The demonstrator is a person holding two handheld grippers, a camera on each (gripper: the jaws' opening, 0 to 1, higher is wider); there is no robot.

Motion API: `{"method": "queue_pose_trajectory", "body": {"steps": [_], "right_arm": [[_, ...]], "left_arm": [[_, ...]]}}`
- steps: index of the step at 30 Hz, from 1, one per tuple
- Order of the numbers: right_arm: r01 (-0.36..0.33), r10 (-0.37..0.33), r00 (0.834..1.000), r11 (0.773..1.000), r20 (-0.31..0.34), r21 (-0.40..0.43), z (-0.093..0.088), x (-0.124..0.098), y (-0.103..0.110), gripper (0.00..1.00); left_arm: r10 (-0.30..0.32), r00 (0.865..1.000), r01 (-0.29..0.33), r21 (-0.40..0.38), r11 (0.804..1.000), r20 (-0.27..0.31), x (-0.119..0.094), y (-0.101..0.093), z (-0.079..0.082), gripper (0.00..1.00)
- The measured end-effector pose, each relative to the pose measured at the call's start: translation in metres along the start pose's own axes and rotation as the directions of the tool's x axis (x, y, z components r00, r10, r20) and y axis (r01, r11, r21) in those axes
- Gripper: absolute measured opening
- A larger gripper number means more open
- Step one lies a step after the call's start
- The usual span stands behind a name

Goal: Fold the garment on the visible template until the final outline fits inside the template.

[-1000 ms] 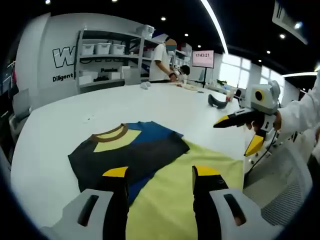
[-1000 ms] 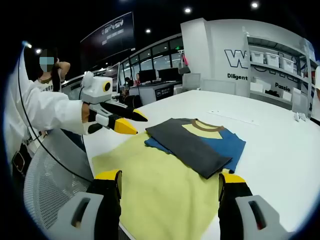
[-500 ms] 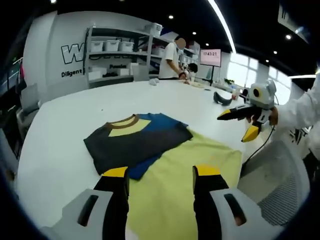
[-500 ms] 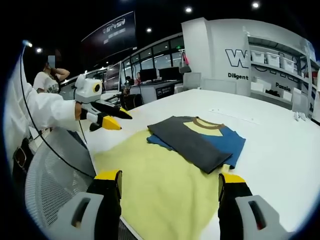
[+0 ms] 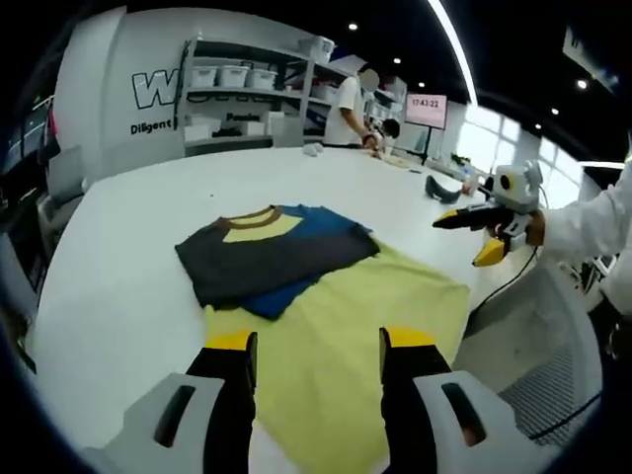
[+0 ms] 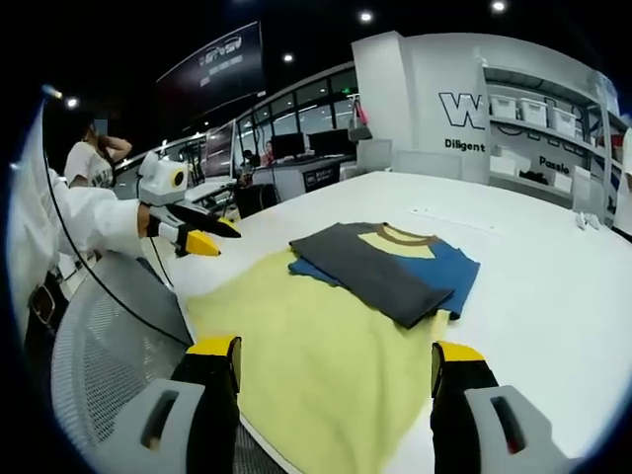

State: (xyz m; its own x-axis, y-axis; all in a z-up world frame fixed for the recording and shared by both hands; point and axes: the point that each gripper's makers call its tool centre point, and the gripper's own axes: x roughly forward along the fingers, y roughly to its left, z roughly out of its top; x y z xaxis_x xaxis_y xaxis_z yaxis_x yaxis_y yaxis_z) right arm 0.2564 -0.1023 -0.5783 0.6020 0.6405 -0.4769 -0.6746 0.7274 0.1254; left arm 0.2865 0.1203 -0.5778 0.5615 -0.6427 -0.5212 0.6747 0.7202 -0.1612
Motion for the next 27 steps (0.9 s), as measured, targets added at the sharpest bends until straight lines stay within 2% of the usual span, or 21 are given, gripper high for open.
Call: {"method": "queue_pose_trajectory", "body": {"steps": [7,9,13,15,16,18,20,22,26,27], "right_arm": [[0.021,-0.020,1.000,1.000,-0.019,0.021,-0.008,-0.007,-0.003,0.81],[0.030,-0.029,0.999,0.999,-0.025,0.039,-0.011,-0.010,-0.006,0.81],[0.057,-0.053,0.997,0.997,-0.064,0.051,-0.019,-0.013,-0.011,0.79],[0.063,-0.058,0.995,0.996,-0.085,0.062,-0.023,-0.013,-0.012,0.78],[0.079,-0.070,0.990,0.994,-0.119,0.075,-0.028,-0.014,-0.013,0.77],[0.097,-0.082,0.985,0.991,-0.151,0.091,-0.033,-0.014,-0.016,0.75],[0.116,-0.094,0.978,0.987,-0.188,0.108,-0.039,-0.014,-0.018,0.72],[0.115,-0.090,0.976,0.986,-0.196,0.119,-0.040,-0.013,-0.017,0.70],[0.129,-0.097,0.969,0.983,-0.229,0.127,-0.046,-0.015,-0.018,0.69],[0.136,-0.102,0.966,0.982,-0.237,0.130,-0.047,-0.016,-0.019,0.68]], "left_arm": [[0.021,0.998,-0.023,-0.053,0.998,-0.052,-0.009,-0.005,-0.015,0.47],[0.058,0.995,-0.062,-0.050,0.997,-0.079,-0.014,0.001,-0.023,0.47],[0.080,0.992,-0.089,-0.093,0.992,-0.102,-0.018,0.008,-0.030,0.48],[0.088,0.987,-0.101,-0.095,0.990,-0.131,-0.019,0.010,-0.035,0.49],[0.094,0.982,-0.112,-0.102,0.988,-0.163,-0.021,0.011,-0.040,0.48],[0.094,0.980,-0.113,-0.106,0.988,-0.174,-0.021,0.010,-0.042,0.48],[0.102,0.972,-0.128,-0.111,0.986,-0.212,-0.023,0.009,-0.048,0.48],[0.095,0.964,-0.130,-0.130,0.983,-0.249,-0.023,0.007,-0.055,0.49],[0.103,0.954,-0.151,-0.155,0.976,-0.281,-0.026,0.007,-0.062,0.49],[0.107,0.946,-0.160,-0.152,0.975,-0.305,-0.029,0.006,-0.066,0.48]]}}
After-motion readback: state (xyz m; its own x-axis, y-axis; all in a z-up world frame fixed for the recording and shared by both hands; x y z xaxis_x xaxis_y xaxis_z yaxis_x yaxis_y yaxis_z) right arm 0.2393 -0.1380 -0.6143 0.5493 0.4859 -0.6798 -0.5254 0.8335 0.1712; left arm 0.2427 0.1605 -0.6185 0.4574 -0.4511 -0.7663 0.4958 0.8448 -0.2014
